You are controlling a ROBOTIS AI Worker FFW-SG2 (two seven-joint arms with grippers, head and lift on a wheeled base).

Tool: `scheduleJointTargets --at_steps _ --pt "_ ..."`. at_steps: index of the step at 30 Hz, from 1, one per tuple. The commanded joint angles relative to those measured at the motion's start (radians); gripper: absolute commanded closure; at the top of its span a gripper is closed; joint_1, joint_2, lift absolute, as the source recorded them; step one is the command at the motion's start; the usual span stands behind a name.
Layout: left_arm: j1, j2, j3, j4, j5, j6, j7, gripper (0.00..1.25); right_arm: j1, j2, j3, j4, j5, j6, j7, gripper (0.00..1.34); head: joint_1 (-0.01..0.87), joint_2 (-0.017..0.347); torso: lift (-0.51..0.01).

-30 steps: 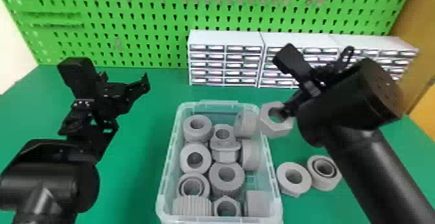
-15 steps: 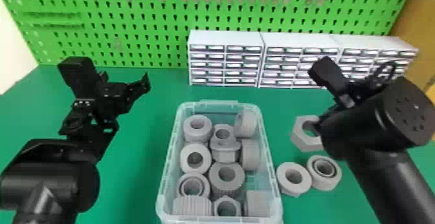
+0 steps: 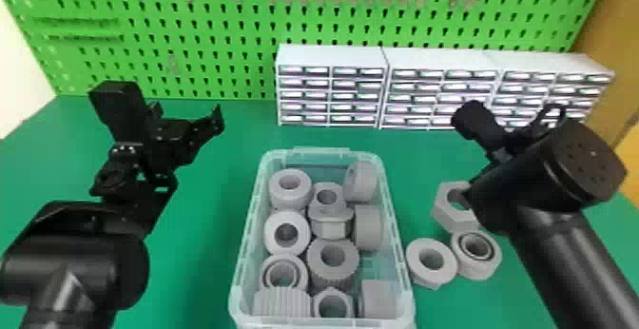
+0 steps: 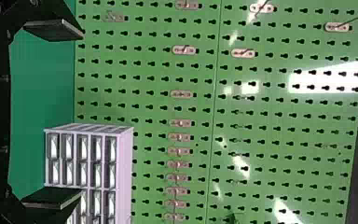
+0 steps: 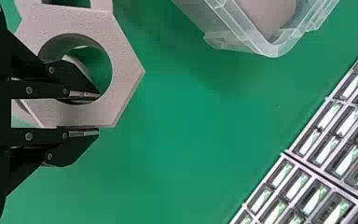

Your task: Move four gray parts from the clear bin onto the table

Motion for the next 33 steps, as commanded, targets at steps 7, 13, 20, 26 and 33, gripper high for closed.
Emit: scheduleJointTargets --at_steps 7,13,20,26,33 --pt "0.001 0.0 -0.002 0.002 0.002 0.0 0.0 0.11 -0.054 0.037 0.006 0.136 -0.244 -0.103 -0.216 1.17 0.687 0.026 -0.05" --pt "0.003 0.0 -0.002 0.002 0.002 0.0 0.0 0.11 -0.077 0.052 0.006 0.237 -0.358 -0.162 -0.323 1.17 0.687 0.026 -0.05" --pt "0.006 0.0 0.0 0.002 0.003 0.0 0.0 0.11 -0.087 0.064 -0.012 0.34 -0.445 -0.231 -0.409 1.17 0.687 0.026 -0.05" --pt "0.009 0.0 0.0 0.002 0.005 0.0 0.0 0.11 -0.088 0.066 -0.015 0.394 -0.482 -0.274 -0.46 1.17 0.687 0.026 -0.05" --pt "0.009 0.0 0.001 0.002 0.006 0.0 0.0 0.11 -0.1 0.067 -0.018 0.449 -0.511 -0.313 -0.503 1.17 0.687 0.026 -0.05"
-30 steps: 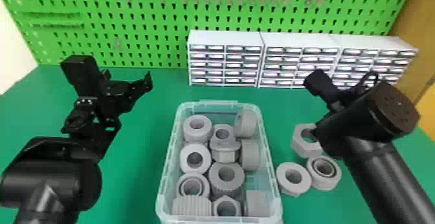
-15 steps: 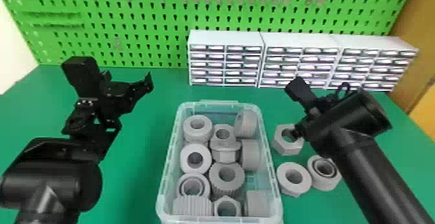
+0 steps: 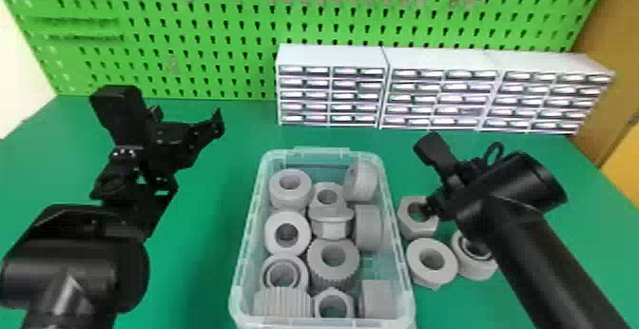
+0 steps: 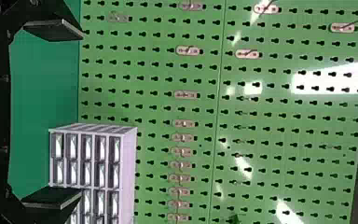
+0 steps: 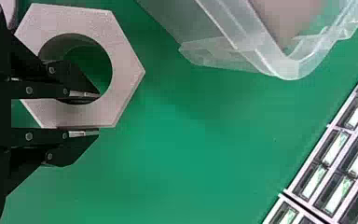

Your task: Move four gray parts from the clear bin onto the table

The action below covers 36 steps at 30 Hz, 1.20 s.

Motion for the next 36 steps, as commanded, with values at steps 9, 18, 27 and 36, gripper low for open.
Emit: scheduleJointTargets --at_steps 9,18,27,36 --pt "0.001 0.0 0.0 0.0 0.001 0.0 0.0 0.11 -0.009 0.0 -0.001 0.049 -0.028 -0.035 -0.039 1.15 0.687 0.026 -0.05" --pt "0.0 0.0 0.002 0.0 0.003 0.0 0.0 0.11 -0.008 -0.002 0.014 0.05 -0.029 -0.044 -0.077 1.06 0.687 0.026 -0.05" --pt "0.001 0.0 0.002 0.0 0.003 0.0 0.0 0.11 -0.006 -0.005 0.014 0.053 -0.031 -0.05 -0.097 1.06 0.687 0.026 -0.05" --pt "0.003 0.0 0.002 0.0 0.003 0.0 0.0 0.11 0.0 -0.005 0.005 0.057 -0.04 -0.072 -0.108 0.82 0.687 0.026 -0.05"
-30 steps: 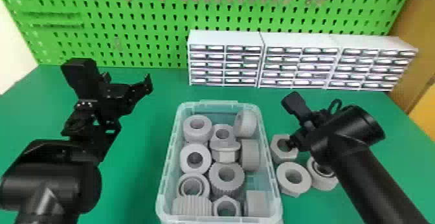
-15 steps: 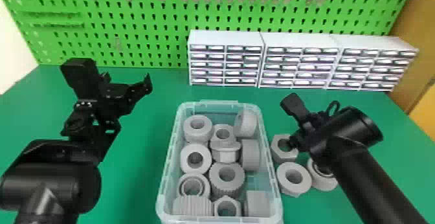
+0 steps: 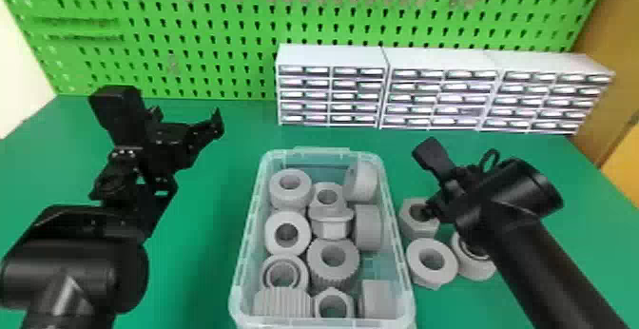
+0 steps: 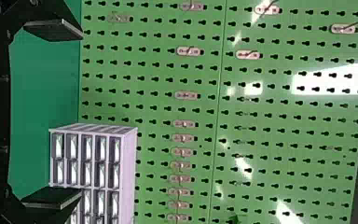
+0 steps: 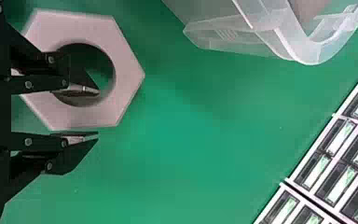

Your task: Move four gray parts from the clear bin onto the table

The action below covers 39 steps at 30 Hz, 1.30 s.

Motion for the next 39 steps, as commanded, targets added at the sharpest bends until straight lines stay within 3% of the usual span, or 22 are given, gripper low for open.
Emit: scheduleJointTargets --at_steps 1,13,28,39 --pt "0.002 0.0 0.0 0.0 0.0 0.0 0.0 0.11 0.008 0.0 -0.01 0.001 -0.007 -0.017 -0.011 0.8 0.687 0.026 -0.05" --pt "0.005 0.0 0.005 0.0 0.0 0.0 0.0 0.11 0.008 -0.002 -0.006 -0.038 -0.01 -0.024 -0.029 0.64 0.687 0.026 -0.05" --pt "0.008 0.0 0.006 0.0 0.0 0.0 0.0 0.11 -0.009 -0.023 0.077 -0.378 0.033 0.181 -0.034 0.56 0.687 0.026 -0.05" --pt "0.009 0.0 0.008 -0.002 0.0 0.0 0.0 0.11 -0.06 -0.012 0.26 -0.504 -0.021 0.275 -0.032 0.56 0.687 0.026 -0.05"
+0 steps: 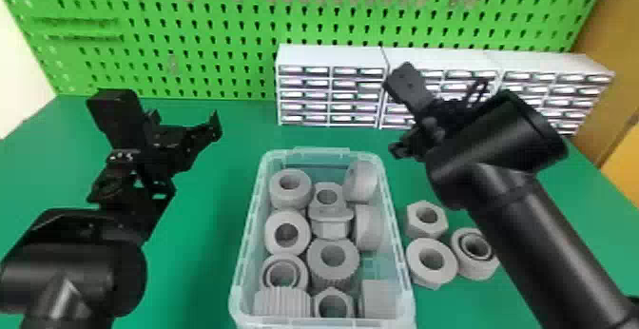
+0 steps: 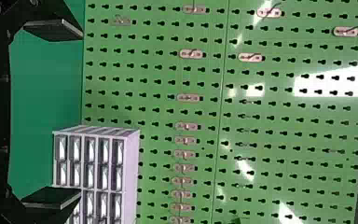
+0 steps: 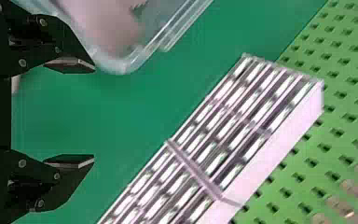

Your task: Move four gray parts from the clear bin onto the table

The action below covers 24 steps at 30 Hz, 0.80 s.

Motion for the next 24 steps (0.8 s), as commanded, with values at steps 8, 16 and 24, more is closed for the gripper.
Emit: scheduleJointTargets --at_steps 8,16,24 --pt "0.0 0.0 -0.001 0.0 0.0 0.0 0.0 0.11 -0.046 0.02 0.162 -0.064 -0.086 0.055 0.002 0.56 0.687 0.026 -0.05" --pt "-0.003 0.0 -0.001 0.0 -0.002 0.0 0.0 0.11 -0.059 0.023 0.234 -0.065 -0.182 0.11 0.002 0.57 0.687 0.026 -0.05" --pt "-0.008 0.0 -0.001 0.0 -0.002 0.0 0.0 0.11 -0.085 0.02 0.312 -0.018 -0.269 0.11 0.002 0.57 0.687 0.026 -0.05"
